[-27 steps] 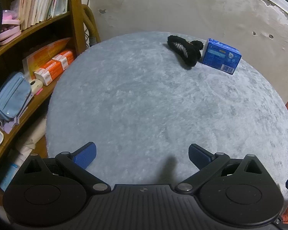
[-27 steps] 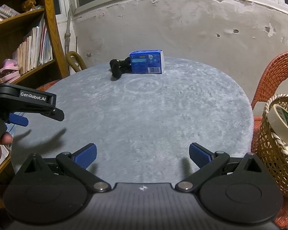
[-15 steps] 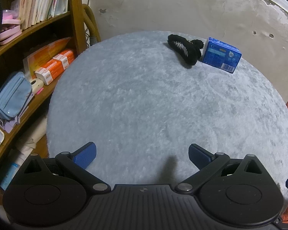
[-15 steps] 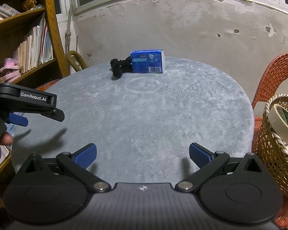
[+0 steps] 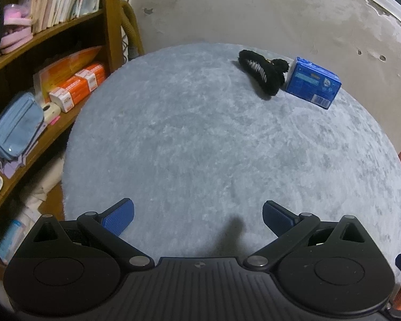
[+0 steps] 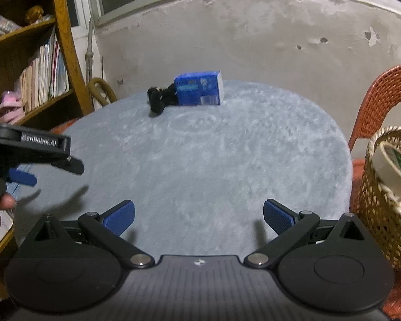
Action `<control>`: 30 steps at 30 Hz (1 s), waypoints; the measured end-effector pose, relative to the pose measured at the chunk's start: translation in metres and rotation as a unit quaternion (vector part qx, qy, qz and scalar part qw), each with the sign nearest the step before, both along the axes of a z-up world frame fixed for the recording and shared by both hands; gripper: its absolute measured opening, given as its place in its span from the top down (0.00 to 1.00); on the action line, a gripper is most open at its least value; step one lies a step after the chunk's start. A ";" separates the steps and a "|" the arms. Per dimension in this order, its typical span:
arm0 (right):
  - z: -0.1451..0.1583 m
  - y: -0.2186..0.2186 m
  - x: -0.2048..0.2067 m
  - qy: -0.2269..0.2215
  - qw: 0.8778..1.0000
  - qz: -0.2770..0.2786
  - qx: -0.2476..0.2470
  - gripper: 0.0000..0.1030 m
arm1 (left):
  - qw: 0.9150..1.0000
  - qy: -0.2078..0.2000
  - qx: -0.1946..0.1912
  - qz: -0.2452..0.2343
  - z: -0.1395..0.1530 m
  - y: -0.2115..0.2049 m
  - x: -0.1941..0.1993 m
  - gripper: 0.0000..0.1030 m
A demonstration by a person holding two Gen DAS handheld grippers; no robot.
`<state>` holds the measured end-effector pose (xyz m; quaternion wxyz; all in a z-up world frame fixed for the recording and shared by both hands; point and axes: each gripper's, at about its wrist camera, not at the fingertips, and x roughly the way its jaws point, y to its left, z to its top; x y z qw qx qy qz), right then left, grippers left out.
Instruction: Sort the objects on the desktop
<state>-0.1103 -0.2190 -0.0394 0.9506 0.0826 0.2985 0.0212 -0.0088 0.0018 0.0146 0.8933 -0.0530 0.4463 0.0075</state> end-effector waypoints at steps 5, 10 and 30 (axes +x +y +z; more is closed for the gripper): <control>0.014 -0.006 0.017 -0.035 0.999 0.018 -0.029 0.01 | 0.998 -0.017 -0.059 -0.009 0.003 0.007 0.015 0.00; 0.034 -0.024 0.056 -0.076 0.996 0.009 -0.035 0.01 | 0.998 -0.063 -0.016 -0.015 0.013 -0.008 0.053 0.01; 0.018 -0.065 0.233 -0.063 0.993 0.067 -0.070 0.05 | 0.992 -0.096 0.035 -0.076 -0.037 -0.076 0.194 0.04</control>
